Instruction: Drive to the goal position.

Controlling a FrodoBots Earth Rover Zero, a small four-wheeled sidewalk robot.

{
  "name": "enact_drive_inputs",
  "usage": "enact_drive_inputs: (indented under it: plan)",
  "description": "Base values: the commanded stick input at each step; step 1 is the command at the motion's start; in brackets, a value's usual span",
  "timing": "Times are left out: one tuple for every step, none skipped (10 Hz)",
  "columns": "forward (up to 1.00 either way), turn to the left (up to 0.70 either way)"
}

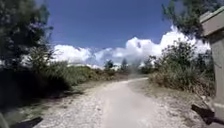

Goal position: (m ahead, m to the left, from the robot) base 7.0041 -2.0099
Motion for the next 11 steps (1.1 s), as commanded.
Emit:
enact_drive_inputs:
  plan:
    - [0.45,0.02]
    - [0.45,0.02]
    - [0.45,0.02]
    - [0.45,0.02]
    - [0.45,0.02]
    - [0.45,0.02]
    - [0.45,0.02]
    - [0.45,0.02]
    - [0.45,0.02]
    - [0.45,0.02]
    - [0.45,0.02]
